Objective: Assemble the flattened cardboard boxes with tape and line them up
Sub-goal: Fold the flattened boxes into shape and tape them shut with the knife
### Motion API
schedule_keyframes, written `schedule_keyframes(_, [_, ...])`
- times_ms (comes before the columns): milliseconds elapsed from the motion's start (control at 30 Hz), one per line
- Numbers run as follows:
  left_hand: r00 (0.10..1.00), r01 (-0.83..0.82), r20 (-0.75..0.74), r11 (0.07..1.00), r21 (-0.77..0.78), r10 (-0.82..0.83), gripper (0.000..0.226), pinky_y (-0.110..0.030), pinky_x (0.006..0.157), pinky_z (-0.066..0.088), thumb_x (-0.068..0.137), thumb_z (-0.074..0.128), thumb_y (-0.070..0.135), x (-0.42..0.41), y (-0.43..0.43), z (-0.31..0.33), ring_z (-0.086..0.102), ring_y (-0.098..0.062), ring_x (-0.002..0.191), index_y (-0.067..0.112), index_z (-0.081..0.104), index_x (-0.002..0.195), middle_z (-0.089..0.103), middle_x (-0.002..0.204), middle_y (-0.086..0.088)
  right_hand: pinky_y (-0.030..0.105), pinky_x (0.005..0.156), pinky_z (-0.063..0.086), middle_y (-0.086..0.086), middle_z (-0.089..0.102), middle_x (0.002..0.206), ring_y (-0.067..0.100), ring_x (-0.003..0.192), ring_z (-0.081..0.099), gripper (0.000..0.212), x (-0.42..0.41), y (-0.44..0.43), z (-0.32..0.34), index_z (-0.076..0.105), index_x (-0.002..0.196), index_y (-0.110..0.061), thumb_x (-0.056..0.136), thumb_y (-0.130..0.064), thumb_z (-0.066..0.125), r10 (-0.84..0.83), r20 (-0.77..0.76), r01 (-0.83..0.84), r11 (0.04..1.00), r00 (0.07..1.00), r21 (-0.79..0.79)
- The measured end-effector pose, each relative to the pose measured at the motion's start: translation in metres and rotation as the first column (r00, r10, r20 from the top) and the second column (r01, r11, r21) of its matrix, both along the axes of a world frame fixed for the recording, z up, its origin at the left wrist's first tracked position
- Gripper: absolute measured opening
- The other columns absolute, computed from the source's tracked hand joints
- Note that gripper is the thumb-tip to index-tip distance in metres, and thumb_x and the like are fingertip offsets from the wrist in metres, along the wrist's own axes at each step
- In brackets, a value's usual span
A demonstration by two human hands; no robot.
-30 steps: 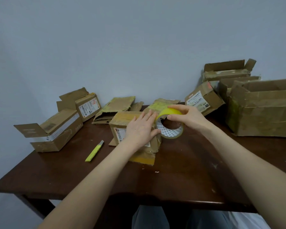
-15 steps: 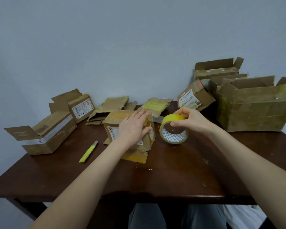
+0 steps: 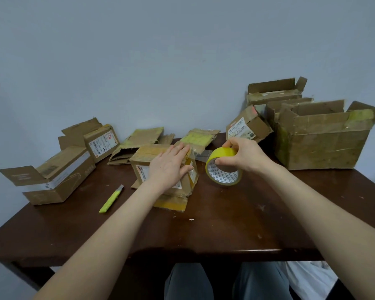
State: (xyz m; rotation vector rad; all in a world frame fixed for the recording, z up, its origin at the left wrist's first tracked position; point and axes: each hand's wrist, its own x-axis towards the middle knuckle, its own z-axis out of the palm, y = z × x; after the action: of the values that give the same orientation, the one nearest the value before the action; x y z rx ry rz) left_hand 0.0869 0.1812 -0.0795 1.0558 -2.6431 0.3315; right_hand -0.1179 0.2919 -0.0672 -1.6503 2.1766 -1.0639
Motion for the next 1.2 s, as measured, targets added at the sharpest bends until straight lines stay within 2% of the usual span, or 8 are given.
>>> schedule_keyframes(200, [1.000,-0.006,-0.008,1.000,-0.006,0.006,0.064,-0.036,0.115,0.026,0.096,0.037,0.052,0.005,-0.002,-0.002,0.015,-0.015,0.146,0.029,0.015,0.152,0.015,0.159,0.009,0.034,0.087,0.047,0.001,0.061,0.117,0.023,0.112,0.053,0.058,-0.002,0.006,-0.004,0.062,0.116,-0.031,0.066,-0.051,0.081,0.001,-0.129,0.016,0.992,0.992,0.128])
schedule_keyframes(400, [0.998,-0.028,-0.064,1.000,-0.007,0.027,0.064,-0.036,0.114,0.024,0.093,0.046,0.054,0.009,-0.004,-0.002,0.021,-0.016,0.144,0.033,0.024,0.149,0.024,0.157,0.007,0.028,0.087,0.041,0.003,0.054,0.134,0.021,0.120,0.048,0.060,0.009,0.005,-0.007,0.060,0.127,-0.029,0.074,-0.050,0.075,0.023,0.075,-0.026,0.999,0.997,0.038])
schedule_keyframes(567, [0.917,0.019,-0.394,0.994,-0.108,-0.060,0.047,-0.037,0.104,0.038,0.091,0.053,0.046,0.023,0.014,-0.008,0.048,-0.017,0.125,0.024,0.052,0.133,0.052,0.136,0.001,0.026,0.080,0.038,0.006,0.059,0.125,0.016,0.104,0.050,0.056,0.031,-0.008,-0.005,0.060,0.126,-0.022,0.076,-0.042,0.076,-0.037,0.087,0.038,0.999,0.995,-0.002])
schedule_keyframes(700, [0.733,-0.246,-0.663,0.968,-0.052,0.150,0.026,-0.034,0.079,0.046,0.096,0.048,0.020,0.068,0.012,-0.014,0.054,-0.023,0.108,0.012,0.055,0.120,0.056,0.118,-0.007,0.011,0.055,0.038,0.003,0.063,0.101,0.004,0.067,0.051,0.050,0.046,-0.017,-0.002,0.062,0.122,-0.022,0.077,-0.039,0.076,-0.014,0.092,0.013,1.000,0.996,0.011])
schedule_keyframes(833, [0.748,-0.572,-0.213,0.773,0.273,0.629,0.041,-0.040,0.085,0.047,0.096,0.045,0.020,0.114,-0.009,-0.032,0.046,-0.027,0.121,0.013,0.041,0.136,0.043,0.134,-0.010,0.022,0.069,0.039,0.006,0.063,0.113,0.011,0.082,0.050,0.053,0.057,-0.024,-0.002,0.062,0.123,-0.024,0.075,-0.039,0.077,-0.017,0.076,0.015,1.000,0.997,0.027])
schedule_keyframes(933, [0.715,-0.674,0.032,0.677,0.294,0.698,0.033,-0.035,0.081,0.046,0.097,0.045,0.018,0.133,-0.014,-0.044,0.052,-0.025,0.114,0.012,0.048,0.129,0.049,0.128,-0.008,0.023,0.068,0.039,0.004,0.061,0.115,0.013,0.092,0.050,0.052,0.058,-0.027,-0.003,0.062,0.123,-0.025,0.074,-0.039,0.077,-0.011,0.077,0.008,0.999,0.997,0.039])
schedule_keyframes(1067, [0.730,-0.680,0.074,0.709,0.187,0.680,0.018,-0.031,0.068,0.050,0.095,0.047,0.012,0.141,-0.014,-0.047,0.061,-0.023,0.089,0.012,0.061,0.107,0.062,0.098,-0.006,0.026,0.074,0.038,0.003,0.059,0.114,0.013,0.093,0.051,0.050,0.054,-0.025,-0.003,0.063,0.121,-0.025,0.074,-0.035,0.077,-0.014,0.080,0.011,0.999,0.997,0.037])
schedule_keyframes(1200, [0.731,-0.574,-0.257,0.773,0.270,0.632,0.022,-0.037,0.072,0.054,0.092,0.055,0.017,0.139,-0.005,-0.033,0.062,-0.027,0.086,0.009,0.064,0.110,0.065,0.095,-0.009,0.026,0.069,0.039,-0.002,0.054,0.102,0.010,0.084,0.051,0.047,0.045,-0.022,-0.005,0.062,0.118,-0.025,0.074,-0.032,0.077,-0.028,0.116,0.022,0.999,0.993,0.046])
